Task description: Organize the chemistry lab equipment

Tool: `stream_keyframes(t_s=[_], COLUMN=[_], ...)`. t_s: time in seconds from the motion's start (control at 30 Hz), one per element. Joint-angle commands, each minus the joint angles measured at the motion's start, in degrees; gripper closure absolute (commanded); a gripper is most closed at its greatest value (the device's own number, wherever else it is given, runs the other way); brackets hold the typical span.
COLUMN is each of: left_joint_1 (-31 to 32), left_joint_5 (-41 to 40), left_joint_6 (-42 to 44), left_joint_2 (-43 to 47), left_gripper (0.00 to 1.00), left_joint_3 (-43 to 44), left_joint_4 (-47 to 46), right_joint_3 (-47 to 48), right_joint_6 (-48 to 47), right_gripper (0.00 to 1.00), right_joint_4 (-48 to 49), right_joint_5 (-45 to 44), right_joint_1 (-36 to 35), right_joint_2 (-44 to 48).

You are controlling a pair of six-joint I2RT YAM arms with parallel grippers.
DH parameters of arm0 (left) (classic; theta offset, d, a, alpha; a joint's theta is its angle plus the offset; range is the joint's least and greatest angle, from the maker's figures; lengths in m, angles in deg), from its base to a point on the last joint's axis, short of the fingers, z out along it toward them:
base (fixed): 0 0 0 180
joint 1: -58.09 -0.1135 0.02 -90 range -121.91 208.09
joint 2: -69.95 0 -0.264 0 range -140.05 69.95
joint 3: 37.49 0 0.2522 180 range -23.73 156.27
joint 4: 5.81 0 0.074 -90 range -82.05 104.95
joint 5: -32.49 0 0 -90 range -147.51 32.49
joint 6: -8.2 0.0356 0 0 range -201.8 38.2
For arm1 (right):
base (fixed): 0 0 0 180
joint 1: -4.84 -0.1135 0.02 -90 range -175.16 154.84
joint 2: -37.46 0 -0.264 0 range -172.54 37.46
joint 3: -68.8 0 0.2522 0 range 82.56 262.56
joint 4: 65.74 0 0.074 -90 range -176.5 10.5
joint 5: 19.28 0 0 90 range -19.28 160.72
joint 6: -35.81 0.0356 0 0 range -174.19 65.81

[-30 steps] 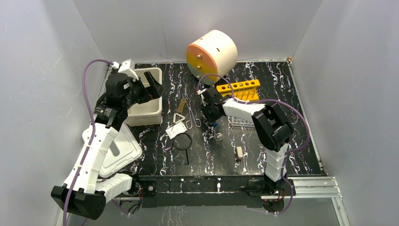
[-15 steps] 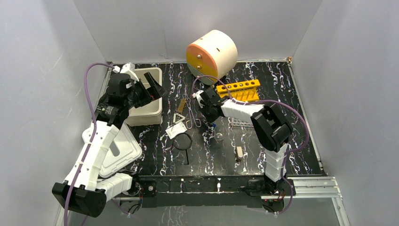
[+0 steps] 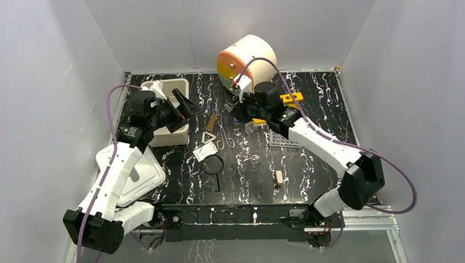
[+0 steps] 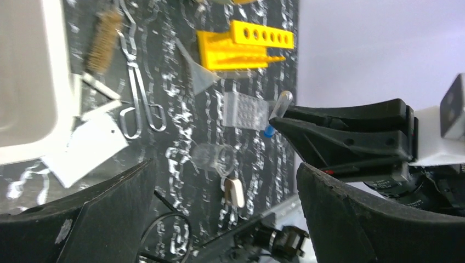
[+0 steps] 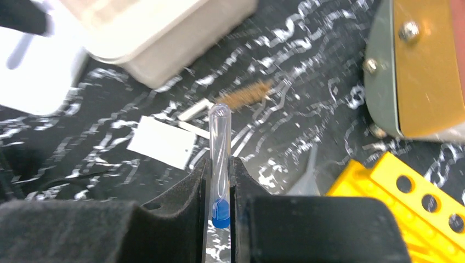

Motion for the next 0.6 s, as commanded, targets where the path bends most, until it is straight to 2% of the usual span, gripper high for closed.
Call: stream_keyframes(t_s=[0.0, 0.2, 0.27, 0.37, 0.4, 0.47, 0.57], left_joint_1=[0.26, 1.38, 2.23, 3.93, 4.57, 5.9, 7.76], left_joint_5=[13.19, 20.42, 21.44, 21.84, 21.94, 22.2, 22.41], left_joint_6=[-5.6, -10.57, -13.09, -14.18, -14.15, -14.15, -14.7], left_joint_2=[-1.53, -5.74, -6.1, -7.87, -8.56, -9.84, -11.38], left_gripper=[0.02, 0.07, 0.07, 0.09, 0.13, 0.31, 0.46], left_joint_3=[0.21, -3.64, -5.5, -6.68, -6.91, -7.35, -7.65], left_joint_4=[-6.33, -11.69, -16.01, -17.26, -17.43, -18.08, -19.29], right_joint_3=[-1.77, -2.85, -2.86, -3.28, -3.24, -2.66, -1.02], right_joint_6=[2.67, 5.99, 6.38, 6.87, 6.85, 6.58, 4.75], right_gripper=[0.82, 0.82, 0.82, 0.83, 0.83, 0.83, 0.83], right_joint_4=[3.29, 3.43, 2.82, 2.92, 2.8, 1.85, -1.16], right_joint_5=[12.93, 20.66, 22.02, 23.32, 23.87, 25.07, 25.57], right_joint_1=[-0.33, -0.25, -0.26, -0.26, -0.32, -0.26, -0.29], right_joint_2=[4.08, 5.09, 4.82, 5.05, 4.94, 4.22, 2.71])
